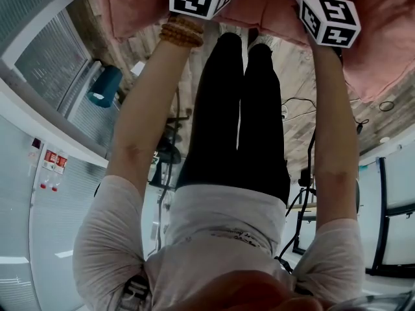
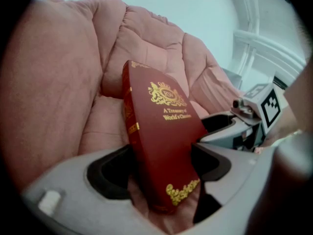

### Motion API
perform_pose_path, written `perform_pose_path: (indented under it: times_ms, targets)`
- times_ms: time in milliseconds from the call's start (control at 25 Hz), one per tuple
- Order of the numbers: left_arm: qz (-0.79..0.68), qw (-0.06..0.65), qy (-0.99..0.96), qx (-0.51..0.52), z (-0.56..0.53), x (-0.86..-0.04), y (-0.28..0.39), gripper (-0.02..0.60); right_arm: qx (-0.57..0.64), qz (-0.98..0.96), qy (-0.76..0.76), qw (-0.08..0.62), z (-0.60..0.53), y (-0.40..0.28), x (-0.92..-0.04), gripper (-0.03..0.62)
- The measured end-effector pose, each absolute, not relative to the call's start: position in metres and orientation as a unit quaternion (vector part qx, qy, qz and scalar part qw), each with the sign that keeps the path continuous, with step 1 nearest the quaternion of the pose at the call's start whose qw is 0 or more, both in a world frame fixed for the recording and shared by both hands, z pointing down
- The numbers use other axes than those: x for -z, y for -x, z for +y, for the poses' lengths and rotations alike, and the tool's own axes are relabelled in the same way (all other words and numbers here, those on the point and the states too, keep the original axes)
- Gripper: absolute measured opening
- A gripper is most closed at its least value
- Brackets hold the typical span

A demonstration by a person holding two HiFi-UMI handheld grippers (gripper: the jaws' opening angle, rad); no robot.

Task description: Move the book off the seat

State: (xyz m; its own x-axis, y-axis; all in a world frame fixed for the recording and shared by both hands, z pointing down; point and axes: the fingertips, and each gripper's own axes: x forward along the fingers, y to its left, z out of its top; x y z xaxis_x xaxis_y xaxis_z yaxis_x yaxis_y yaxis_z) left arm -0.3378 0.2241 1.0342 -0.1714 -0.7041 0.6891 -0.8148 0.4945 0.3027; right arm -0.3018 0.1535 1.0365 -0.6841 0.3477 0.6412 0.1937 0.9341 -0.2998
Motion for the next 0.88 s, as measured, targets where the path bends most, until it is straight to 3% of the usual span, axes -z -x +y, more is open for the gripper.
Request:
perform_pose_path:
  times_ms: [880]
  targets:
    - [-0.770, 0.392, -0.500, -0.050, 0.223, -0.906, 0.303, 0.379, -0.107, -0.930, 0.131, 0.327, 0.154, 0.267, -0.897, 0.364]
